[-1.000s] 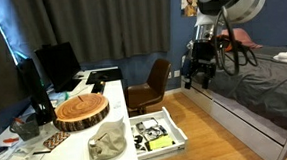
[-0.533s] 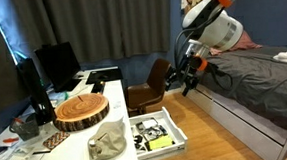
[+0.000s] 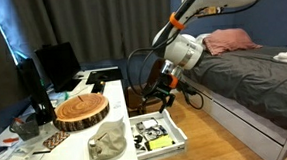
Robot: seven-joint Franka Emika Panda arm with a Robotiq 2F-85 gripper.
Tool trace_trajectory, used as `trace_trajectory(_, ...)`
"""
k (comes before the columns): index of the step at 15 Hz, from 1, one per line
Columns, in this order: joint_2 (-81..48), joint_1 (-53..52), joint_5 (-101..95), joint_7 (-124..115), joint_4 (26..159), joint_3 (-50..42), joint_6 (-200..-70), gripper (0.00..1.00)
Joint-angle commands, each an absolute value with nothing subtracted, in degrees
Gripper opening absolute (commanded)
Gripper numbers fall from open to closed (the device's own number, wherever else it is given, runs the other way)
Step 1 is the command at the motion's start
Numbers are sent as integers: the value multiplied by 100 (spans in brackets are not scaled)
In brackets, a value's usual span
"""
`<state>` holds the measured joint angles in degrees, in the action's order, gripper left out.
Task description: Move the cap to the right
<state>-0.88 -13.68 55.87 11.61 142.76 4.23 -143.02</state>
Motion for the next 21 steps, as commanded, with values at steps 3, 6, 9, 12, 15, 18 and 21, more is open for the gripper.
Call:
trace_trajectory(3, -704, -1209, 5548, 1249, 13814, 813, -14157, 100)
trace_trajectory(6, -856, -1195, 5545, 1288, 13682, 827, -14132, 100)
trace_trajectory(9, -855, -1190, 5545, 1294, 13666, 826, -14123, 100)
trace_trajectory(12, -855, -1188, 5545, 1296, 13662, 826, -14119, 100)
trace_trajectory(15, -855, -1188, 5545, 1297, 13661, 826, -14119, 100)
trace_trajectory(18, -1257, -1039, 6111, 1584, 13259, 854, -14218, 100)
trace_trajectory(21, -1648, -882, 6444, 1842, 12872, 856, -14115, 100)
